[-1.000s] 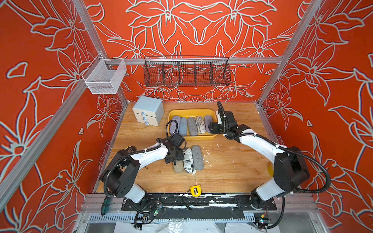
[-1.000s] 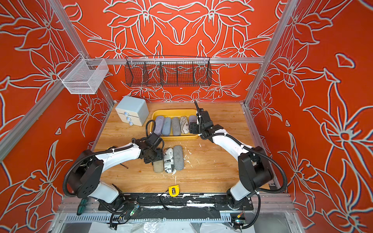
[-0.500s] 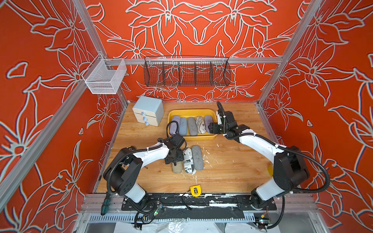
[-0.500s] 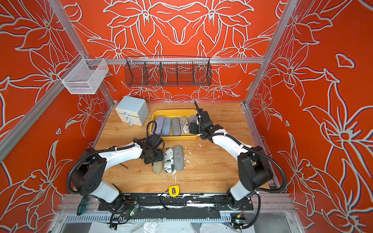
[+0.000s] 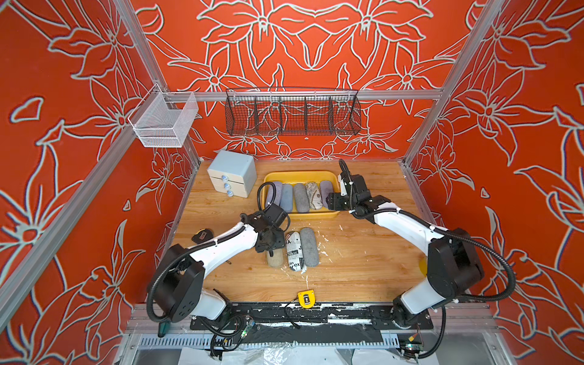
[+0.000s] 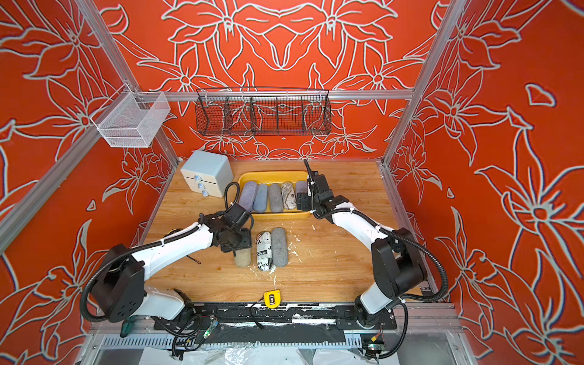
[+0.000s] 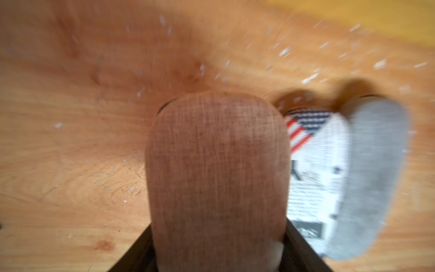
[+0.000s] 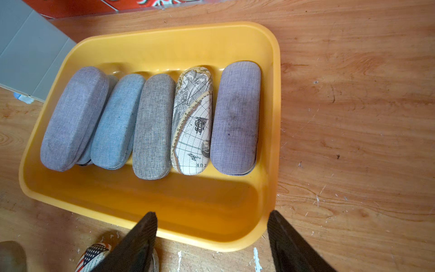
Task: Put the glasses cases into the storage boxes
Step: Pick up the glasses case at the center of the board, then place the glasses case in the storage box.
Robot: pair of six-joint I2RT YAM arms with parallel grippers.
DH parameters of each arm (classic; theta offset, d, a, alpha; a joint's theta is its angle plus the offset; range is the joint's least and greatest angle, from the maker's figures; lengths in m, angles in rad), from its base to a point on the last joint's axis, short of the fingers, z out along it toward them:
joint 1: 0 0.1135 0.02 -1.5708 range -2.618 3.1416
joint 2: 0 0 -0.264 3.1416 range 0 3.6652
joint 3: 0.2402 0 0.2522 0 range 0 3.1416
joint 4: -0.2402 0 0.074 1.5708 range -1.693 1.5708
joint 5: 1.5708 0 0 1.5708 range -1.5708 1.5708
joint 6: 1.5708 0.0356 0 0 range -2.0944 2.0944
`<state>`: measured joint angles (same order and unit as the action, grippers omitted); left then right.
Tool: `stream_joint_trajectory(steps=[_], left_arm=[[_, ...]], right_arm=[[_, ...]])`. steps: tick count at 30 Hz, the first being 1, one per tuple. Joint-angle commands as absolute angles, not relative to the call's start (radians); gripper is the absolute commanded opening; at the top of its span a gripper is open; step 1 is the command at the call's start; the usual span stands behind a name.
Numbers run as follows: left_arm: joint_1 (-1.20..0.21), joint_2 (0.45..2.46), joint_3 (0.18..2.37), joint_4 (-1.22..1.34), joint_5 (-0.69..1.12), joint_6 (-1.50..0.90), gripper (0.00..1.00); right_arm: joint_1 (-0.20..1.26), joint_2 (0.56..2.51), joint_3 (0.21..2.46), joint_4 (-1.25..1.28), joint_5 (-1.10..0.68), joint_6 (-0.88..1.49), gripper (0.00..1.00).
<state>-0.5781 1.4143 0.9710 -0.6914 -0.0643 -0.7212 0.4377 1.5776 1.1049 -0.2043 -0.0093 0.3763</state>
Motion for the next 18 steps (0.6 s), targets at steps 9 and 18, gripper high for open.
stream_joint_trajectory(steps=[9, 18], left_arm=[[-0.555, 1.492, 1.286, -0.765, -0.096, -0.576, 0.62], [-0.482, 1.799, 1.607, -0.754, -0.046, -0.483, 0.61]], right_arm=[[0.436, 1.585, 1.097, -0.197, -0.006, 0.39, 0.76], [0.435, 1.553, 1.079, -0.214, 0.025, 0.371, 0.76]])
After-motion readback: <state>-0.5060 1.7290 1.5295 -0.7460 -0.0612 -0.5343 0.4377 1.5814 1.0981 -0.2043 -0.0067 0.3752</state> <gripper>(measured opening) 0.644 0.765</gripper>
